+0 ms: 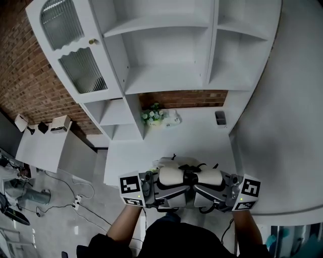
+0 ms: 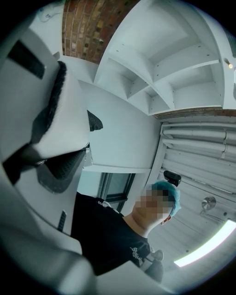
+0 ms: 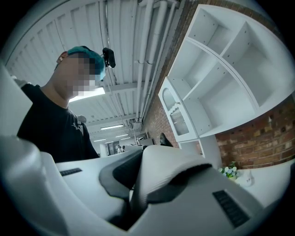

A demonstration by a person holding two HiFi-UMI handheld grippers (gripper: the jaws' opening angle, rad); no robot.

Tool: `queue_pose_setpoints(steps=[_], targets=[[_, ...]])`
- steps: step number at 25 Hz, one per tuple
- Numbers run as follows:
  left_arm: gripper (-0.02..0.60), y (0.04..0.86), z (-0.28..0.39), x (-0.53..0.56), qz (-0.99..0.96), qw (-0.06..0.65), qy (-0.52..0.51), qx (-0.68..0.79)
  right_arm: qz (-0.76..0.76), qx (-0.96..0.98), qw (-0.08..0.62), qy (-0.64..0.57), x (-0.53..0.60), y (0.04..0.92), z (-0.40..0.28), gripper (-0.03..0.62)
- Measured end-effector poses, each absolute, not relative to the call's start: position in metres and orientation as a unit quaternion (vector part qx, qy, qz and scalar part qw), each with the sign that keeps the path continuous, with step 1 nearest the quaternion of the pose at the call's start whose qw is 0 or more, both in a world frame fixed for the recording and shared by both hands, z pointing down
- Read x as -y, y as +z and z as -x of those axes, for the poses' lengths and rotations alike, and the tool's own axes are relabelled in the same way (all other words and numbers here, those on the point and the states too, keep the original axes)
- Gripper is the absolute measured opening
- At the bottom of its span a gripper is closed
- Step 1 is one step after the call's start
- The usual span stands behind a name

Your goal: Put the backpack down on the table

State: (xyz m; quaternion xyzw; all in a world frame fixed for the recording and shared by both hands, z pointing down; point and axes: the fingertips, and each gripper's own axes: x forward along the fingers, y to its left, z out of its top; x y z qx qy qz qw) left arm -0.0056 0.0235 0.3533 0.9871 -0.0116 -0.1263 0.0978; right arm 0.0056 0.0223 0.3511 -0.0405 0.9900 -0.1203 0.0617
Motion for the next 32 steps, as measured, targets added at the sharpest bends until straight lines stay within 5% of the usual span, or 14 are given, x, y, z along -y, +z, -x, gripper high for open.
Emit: queue_pose_setpoints(steps=[32], targets=[[0.052, 0.335, 0.039, 0.047, -0.987, 0.100, -0.120, -0.035, 0.075, -0.989, 0.089, -0.094, 0.052, 0.329, 0.029, 0.043]])
